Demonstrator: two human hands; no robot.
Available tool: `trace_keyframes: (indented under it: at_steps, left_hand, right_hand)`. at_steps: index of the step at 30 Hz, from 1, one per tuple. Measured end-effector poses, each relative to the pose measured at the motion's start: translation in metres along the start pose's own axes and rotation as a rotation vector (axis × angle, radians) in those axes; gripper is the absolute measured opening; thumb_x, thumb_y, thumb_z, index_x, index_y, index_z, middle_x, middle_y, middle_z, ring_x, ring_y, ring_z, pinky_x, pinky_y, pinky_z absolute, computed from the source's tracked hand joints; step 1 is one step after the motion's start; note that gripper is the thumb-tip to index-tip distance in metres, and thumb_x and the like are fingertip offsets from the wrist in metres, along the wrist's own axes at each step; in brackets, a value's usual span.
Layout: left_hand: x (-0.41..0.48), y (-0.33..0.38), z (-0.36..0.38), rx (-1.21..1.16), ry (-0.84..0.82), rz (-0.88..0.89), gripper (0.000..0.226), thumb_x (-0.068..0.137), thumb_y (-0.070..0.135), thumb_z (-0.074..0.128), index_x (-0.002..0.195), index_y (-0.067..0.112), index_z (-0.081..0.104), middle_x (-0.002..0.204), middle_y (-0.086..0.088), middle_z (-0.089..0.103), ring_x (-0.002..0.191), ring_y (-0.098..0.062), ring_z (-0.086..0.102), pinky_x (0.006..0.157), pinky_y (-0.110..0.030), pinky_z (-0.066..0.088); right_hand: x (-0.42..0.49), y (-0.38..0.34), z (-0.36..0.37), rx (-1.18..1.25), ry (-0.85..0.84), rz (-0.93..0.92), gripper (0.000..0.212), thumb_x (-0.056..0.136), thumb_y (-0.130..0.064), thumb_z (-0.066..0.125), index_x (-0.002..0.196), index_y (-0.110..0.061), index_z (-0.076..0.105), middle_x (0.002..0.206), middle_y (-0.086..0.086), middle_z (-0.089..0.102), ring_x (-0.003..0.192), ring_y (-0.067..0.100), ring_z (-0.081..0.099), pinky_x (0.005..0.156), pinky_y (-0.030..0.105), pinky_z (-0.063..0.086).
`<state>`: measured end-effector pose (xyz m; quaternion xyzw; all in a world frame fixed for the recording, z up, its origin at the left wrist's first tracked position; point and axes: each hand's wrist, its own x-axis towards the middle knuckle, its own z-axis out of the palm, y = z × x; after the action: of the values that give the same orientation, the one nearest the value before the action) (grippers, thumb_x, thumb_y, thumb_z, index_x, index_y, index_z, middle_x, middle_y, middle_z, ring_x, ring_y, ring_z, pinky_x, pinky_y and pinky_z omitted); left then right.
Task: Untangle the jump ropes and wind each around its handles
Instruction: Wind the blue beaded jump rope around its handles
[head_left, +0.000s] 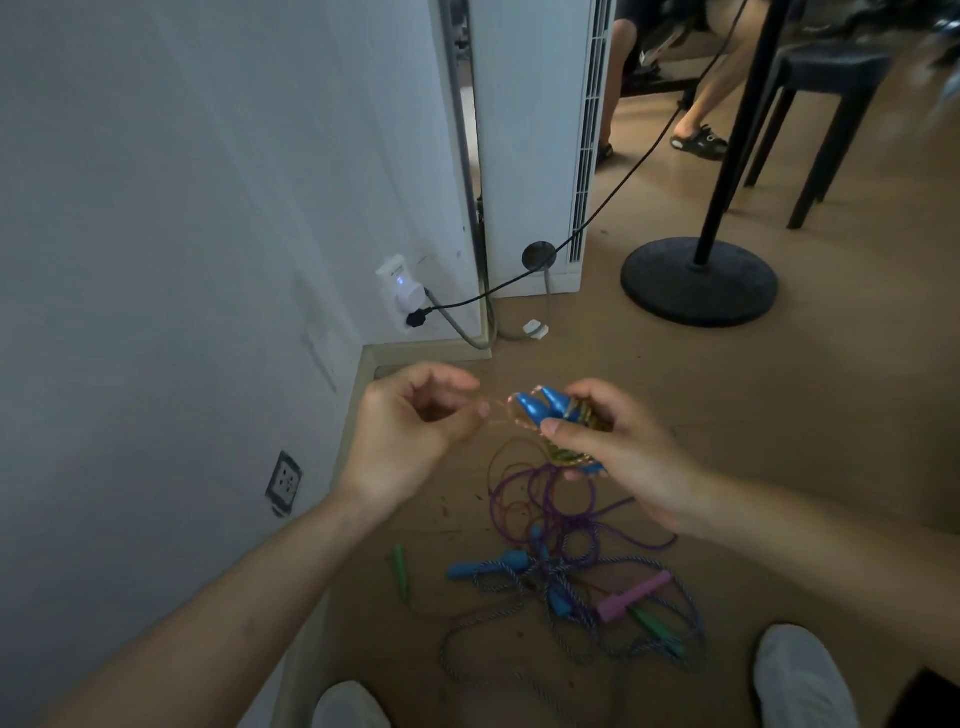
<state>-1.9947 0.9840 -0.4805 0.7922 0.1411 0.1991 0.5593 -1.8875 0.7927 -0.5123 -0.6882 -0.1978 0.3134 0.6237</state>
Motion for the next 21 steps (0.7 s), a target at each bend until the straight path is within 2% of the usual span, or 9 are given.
trace_keyframes:
  at_steps: [2, 4, 7, 9, 12, 15, 18, 21]
  left_hand:
    - [0.002, -0.004, -0.001, 0.031, -0.021, -0.086, 0.027, 0.079, 0.006, 0.081, 0.104, 0.014, 0.073, 0.085, -0.004, 0.078, 0.08, -0.019, 0.074, 0.082, -0.036, 0.06]
    - [0.002, -0.006, -0.002, 0.102, -0.106, -0.122, 0.017, 0.079, 0.007, 0.08, 0.095, 0.013, 0.078, 0.082, -0.003, 0.077, 0.076, -0.015, 0.072, 0.078, -0.035, 0.06]
    - [-0.002, -0.008, 0.002, 0.115, -0.259, -0.075, 0.011, 0.081, 0.005, 0.078, 0.087, 0.014, 0.078, 0.081, -0.002, 0.076, 0.073, -0.016, 0.07, 0.071, -0.029, 0.057]
    - [-0.005, -0.006, 0.005, 0.089, -0.312, -0.033, 0.011, 0.081, 0.003, 0.078, 0.087, 0.011, 0.077, 0.081, -0.003, 0.076, 0.073, -0.014, 0.07, 0.069, -0.022, 0.055]
    - [-0.003, -0.002, 0.002, 0.074, -0.326, -0.005, 0.011, 0.082, 0.002, 0.077, 0.087, 0.011, 0.077, 0.081, 0.0, 0.076, 0.075, -0.013, 0.07, 0.07, -0.021, 0.055]
    - [0.003, -0.001, -0.008, 0.01, -0.181, -0.034, 0.005, 0.086, 0.008, 0.073, 0.089, 0.012, 0.076, 0.079, 0.001, 0.073, 0.076, -0.014, 0.066, 0.074, -0.028, 0.054]
    - [0.005, 0.0, -0.012, -0.117, -0.078, -0.09, 0.009, 0.086, 0.018, 0.072, 0.091, 0.01, 0.074, 0.088, -0.01, 0.074, 0.084, -0.022, 0.067, 0.083, -0.039, 0.056]
    - [0.004, 0.002, -0.01, -0.189, -0.083, -0.134, 0.018, 0.084, 0.021, 0.07, 0.093, 0.005, 0.069, 0.086, -0.011, 0.074, 0.083, -0.021, 0.07, 0.081, -0.033, 0.06]
  right_hand:
    - [-0.001, -0.001, 0.0, -0.001, 0.028, -0.015, 0.024, 0.088, -0.021, 0.071, 0.11, -0.022, 0.063, 0.109, 0.004, 0.067, 0.095, 0.019, 0.069, 0.071, 0.026, 0.055]
    - [0.001, -0.002, 0.002, 0.059, 0.08, -0.005, 0.02, 0.089, -0.018, 0.07, 0.108, -0.021, 0.064, 0.106, 0.003, 0.068, 0.091, 0.017, 0.067, 0.068, 0.026, 0.055]
    - [0.006, -0.005, 0.004, 0.262, 0.17, 0.072, 0.015, 0.088, -0.015, 0.07, 0.102, -0.017, 0.067, 0.1, 0.006, 0.068, 0.082, 0.019, 0.063, 0.062, 0.029, 0.053]
    - [0.007, -0.006, 0.005, 0.389, 0.201, 0.149, 0.018, 0.088, -0.015, 0.07, 0.105, -0.013, 0.067, 0.097, 0.009, 0.069, 0.078, 0.021, 0.063, 0.061, 0.03, 0.052]
    - [0.008, -0.003, 0.006, 0.476, 0.147, 0.217, 0.026, 0.089, -0.016, 0.068, 0.114, -0.01, 0.064, 0.103, 0.014, 0.068, 0.082, 0.024, 0.065, 0.065, 0.033, 0.054]
    - [0.01, -0.002, 0.004, 0.276, 0.026, 0.164, 0.025, 0.088, -0.02, 0.068, 0.113, -0.018, 0.067, 0.108, 0.007, 0.07, 0.095, 0.024, 0.065, 0.08, 0.038, 0.051]
    - [0.012, -0.001, 0.006, 0.098, -0.083, 0.111, 0.023, 0.088, -0.022, 0.068, 0.112, -0.025, 0.068, 0.112, 0.002, 0.071, 0.107, 0.023, 0.065, 0.089, 0.037, 0.047]
    - [0.015, -0.001, 0.015, -0.085, -0.11, 0.071, 0.036, 0.087, -0.024, 0.07, 0.118, -0.04, 0.062, 0.12, -0.007, 0.064, 0.116, 0.015, 0.057, 0.093, 0.036, 0.045]
